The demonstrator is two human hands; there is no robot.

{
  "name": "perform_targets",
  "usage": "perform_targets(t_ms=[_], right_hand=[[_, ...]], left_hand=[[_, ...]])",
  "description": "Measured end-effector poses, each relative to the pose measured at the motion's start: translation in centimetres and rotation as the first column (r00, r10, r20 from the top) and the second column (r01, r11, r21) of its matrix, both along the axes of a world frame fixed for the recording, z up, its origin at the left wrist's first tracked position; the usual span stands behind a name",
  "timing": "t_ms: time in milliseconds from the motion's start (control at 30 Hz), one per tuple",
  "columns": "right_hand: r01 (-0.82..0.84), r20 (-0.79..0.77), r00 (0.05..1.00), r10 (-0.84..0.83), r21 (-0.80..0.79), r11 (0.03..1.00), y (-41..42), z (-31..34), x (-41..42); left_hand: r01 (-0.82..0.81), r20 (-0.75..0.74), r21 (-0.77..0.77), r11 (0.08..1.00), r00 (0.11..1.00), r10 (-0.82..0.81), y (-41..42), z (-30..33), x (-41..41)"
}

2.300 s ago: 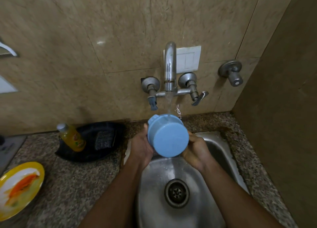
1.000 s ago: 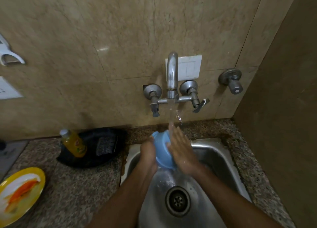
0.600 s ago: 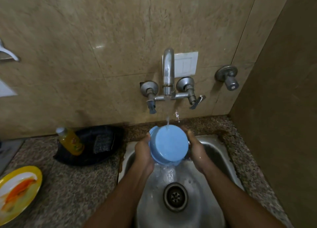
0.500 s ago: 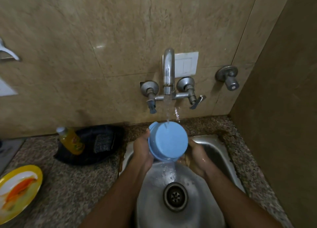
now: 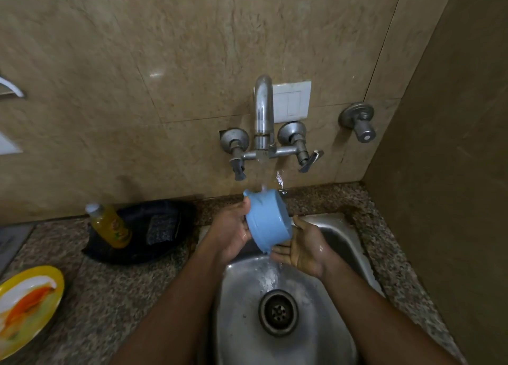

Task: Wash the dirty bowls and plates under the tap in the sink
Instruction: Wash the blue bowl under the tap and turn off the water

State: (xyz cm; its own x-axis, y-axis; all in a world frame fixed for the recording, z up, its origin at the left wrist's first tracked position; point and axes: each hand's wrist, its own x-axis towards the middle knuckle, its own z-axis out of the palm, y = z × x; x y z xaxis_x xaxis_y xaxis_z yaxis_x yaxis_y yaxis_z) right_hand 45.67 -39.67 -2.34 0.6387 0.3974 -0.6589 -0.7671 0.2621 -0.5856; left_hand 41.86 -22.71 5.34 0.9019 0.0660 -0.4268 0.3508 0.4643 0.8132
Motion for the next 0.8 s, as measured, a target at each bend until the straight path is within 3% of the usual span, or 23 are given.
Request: perform_targets(t_ms=[100,167,200,267,333,367,433,467,500,567,600,633,667,700,733,800], right_hand=[[-0.033,-0.025,0.999,0.032,-0.079,0.996,0.1,0.0,0.2],[-0.045,-0.021,0.999,0.043,-0.110,0.993,0.2,0.1,0.6],[-0.037,-0.014,0.999,0.036,-0.103,0.994,0.2,0.3,0.9],[-0.018,0.008,1.000,0.019,-0.059,0.998,0.2,0.7,1.4],[-0.057,0.051,0.997,0.061,-0.068,0.996,0.4,1.7,1.5],[-0.097,0.079,0.991,0.106,-0.108,0.989,0.6,2.1,1.2],[-0.150,0.113,0.977,0.180,-0.234,0.961,0.9,2.1,0.7],[-0.146,0.120,0.975,0.187,-0.292,0.945,1.0,1.9,0.4],[-0.133,0.113,0.978,0.177,-0.321,0.938,1.0,1.7,0.1],[-0.104,0.064,0.989,0.130,-0.312,0.945,0.7,1.2,-0.6],[-0.111,0.049,0.990,0.131,-0.302,0.947,0.5,0.9,-0.8],[-0.130,0.039,0.988,0.148,-0.300,0.945,0.3,0.6,-1.1],[-0.154,0.037,0.984,0.172,-0.295,0.943,0.1,0.4,-1.3],[-0.171,0.043,0.980,0.192,-0.294,0.940,0.0,0.4,-1.5],[-0.183,0.057,0.977,0.208,-0.293,0.939,-0.1,0.2,-1.6],[-0.176,0.085,0.975,0.207,-0.282,0.943,0.0,0.3,-1.7]], left_hand=[[0.001,0.039,0.103,0.995,0.999,-0.005,0.7,-0.8,-0.3],[0.033,0.108,0.420,0.907,0.991,-0.085,1.3,-2.2,-0.5],[0.059,0.143,0.629,0.775,0.971,-0.191,1.6,-3.0,-0.6],[0.081,0.082,0.934,0.348,0.899,-0.430,2.0,-4.5,-1.0],[0.035,-0.092,0.994,-0.106,0.797,-0.596,2.2,-5.6,-1.5],[-0.003,-0.163,0.969,-0.248,0.747,-0.645,2.2,-6.1,-1.7],[-0.096,-0.172,0.942,-0.322,0.686,-0.707,2.3,-7.1,-1.6],[-0.121,-0.123,0.951,-0.283,0.696,-0.708,2.3,-7.4,-1.5],[-0.112,-0.051,0.976,-0.189,0.721,-0.691,2.3,-7.2,-1.6],[-0.075,0.145,0.985,0.154,0.844,-0.517,2.1,-6.5,-2.0],[-0.137,0.245,0.944,0.299,0.900,-0.362,2.0,-6.4,-2.1],[-0.224,0.315,0.901,0.371,0.926,-0.208,1.8,-5.8,-2.3],[-0.262,0.314,0.899,0.352,0.944,-0.099,1.9,-5.7,-2.4],[-0.200,0.234,0.910,0.364,0.971,-0.051,2.0,-5.7,-2.5],[-0.081,0.106,0.889,0.450,0.994,-0.030,2.1,-5.7,-2.3],[0.101,-0.121,0.649,0.754,0.992,-0.028,2.0,-5.9,-2.0]])
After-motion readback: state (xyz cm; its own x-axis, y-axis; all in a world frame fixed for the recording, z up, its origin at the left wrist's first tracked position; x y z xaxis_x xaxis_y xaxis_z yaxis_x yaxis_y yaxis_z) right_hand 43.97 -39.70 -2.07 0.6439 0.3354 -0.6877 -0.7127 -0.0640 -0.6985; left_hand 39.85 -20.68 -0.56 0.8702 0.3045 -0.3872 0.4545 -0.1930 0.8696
